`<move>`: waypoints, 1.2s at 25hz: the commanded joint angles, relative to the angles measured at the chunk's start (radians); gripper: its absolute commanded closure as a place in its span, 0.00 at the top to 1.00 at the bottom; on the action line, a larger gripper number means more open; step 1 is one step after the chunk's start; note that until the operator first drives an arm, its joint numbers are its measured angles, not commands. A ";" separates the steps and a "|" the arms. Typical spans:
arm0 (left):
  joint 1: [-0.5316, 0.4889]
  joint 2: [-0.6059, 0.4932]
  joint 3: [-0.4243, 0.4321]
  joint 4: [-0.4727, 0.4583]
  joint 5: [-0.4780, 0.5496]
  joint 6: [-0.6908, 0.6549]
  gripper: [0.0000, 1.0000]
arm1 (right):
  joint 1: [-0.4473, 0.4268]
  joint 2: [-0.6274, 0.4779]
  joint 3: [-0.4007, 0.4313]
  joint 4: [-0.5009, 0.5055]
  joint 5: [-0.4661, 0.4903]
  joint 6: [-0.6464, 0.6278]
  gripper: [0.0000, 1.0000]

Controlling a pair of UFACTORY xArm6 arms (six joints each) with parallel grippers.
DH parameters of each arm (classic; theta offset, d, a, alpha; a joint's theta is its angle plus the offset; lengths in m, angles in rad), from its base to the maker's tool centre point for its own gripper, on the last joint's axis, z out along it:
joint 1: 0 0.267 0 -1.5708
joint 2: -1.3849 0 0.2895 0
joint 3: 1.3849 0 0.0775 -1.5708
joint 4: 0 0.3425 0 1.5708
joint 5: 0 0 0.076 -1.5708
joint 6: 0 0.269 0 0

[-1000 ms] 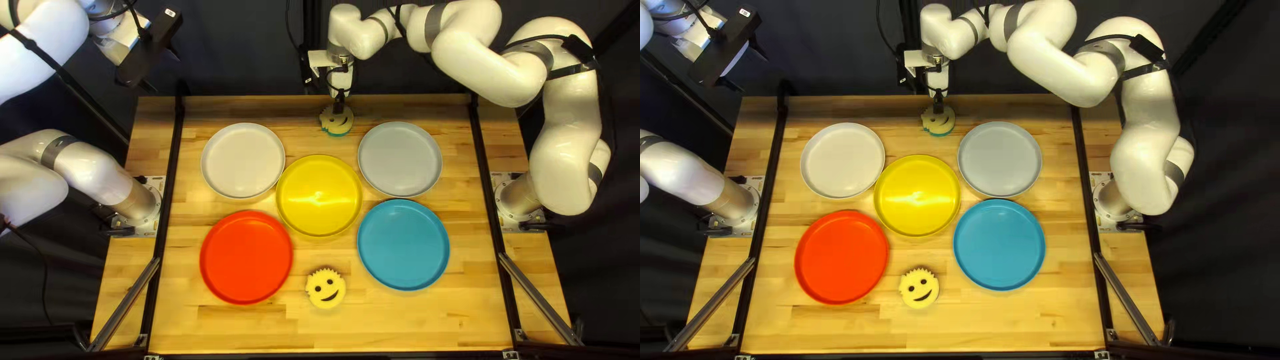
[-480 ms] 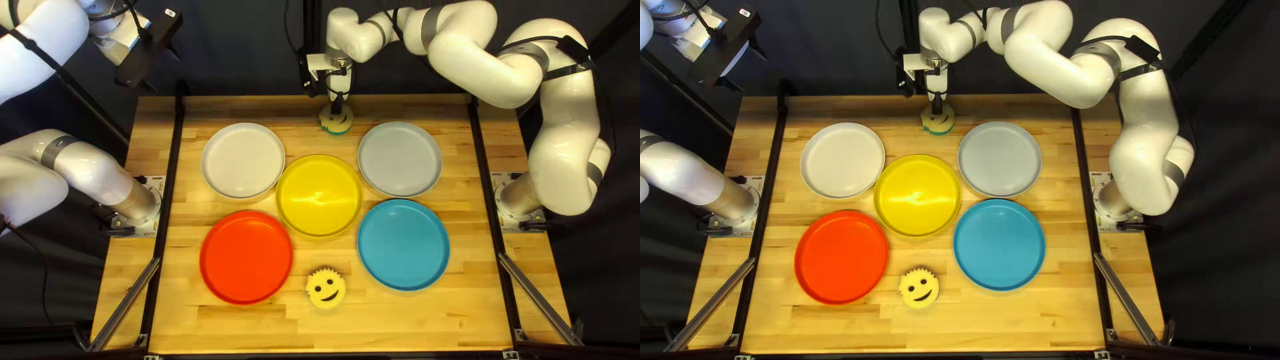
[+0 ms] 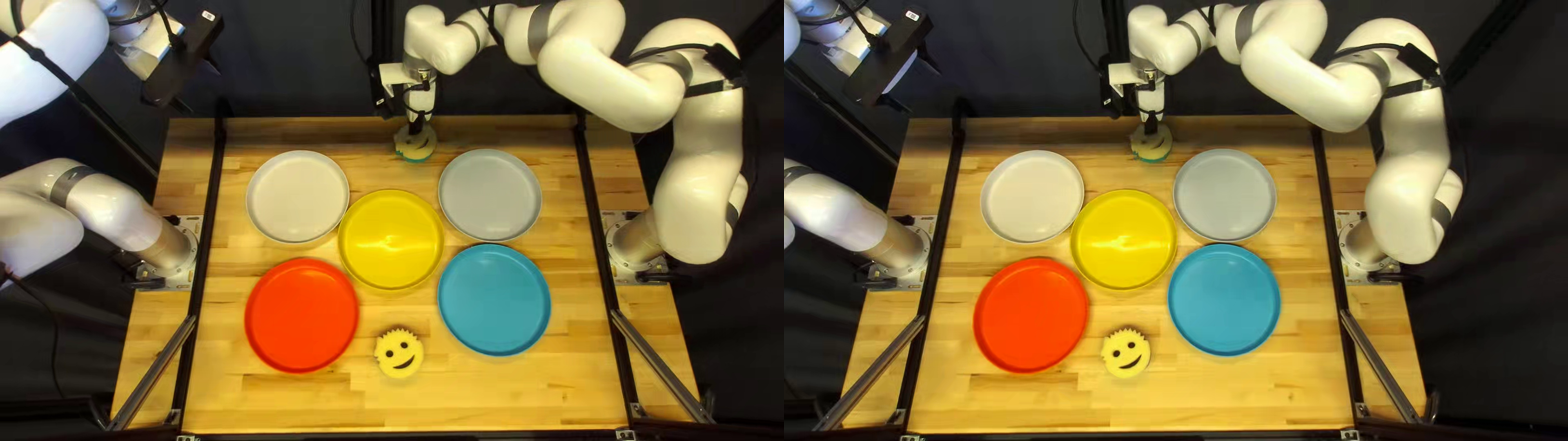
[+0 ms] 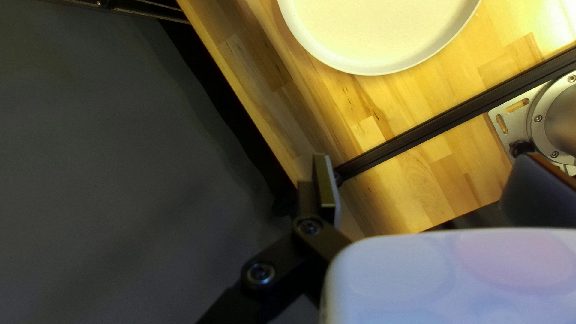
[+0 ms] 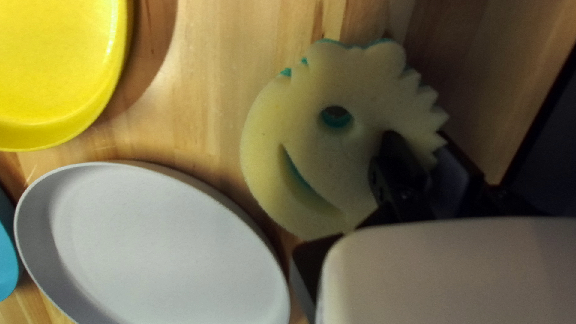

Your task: Pick up sponge and scrub the plate

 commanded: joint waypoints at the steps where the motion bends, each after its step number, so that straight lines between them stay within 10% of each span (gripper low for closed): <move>1: 0.000 0.000 0.000 0.000 0.000 0.000 1.00 | 0.017 -0.090 0.112 -0.037 -0.046 0.020 0.00; 11: 0.000 0.000 0.000 0.000 0.000 0.000 1.00 | 0.081 -0.367 0.459 -0.099 -0.185 0.103 0.00; 30: 0.000 0.000 0.000 0.000 0.000 0.000 1.00 | 0.123 -0.416 0.538 -0.131 -0.234 0.156 0.00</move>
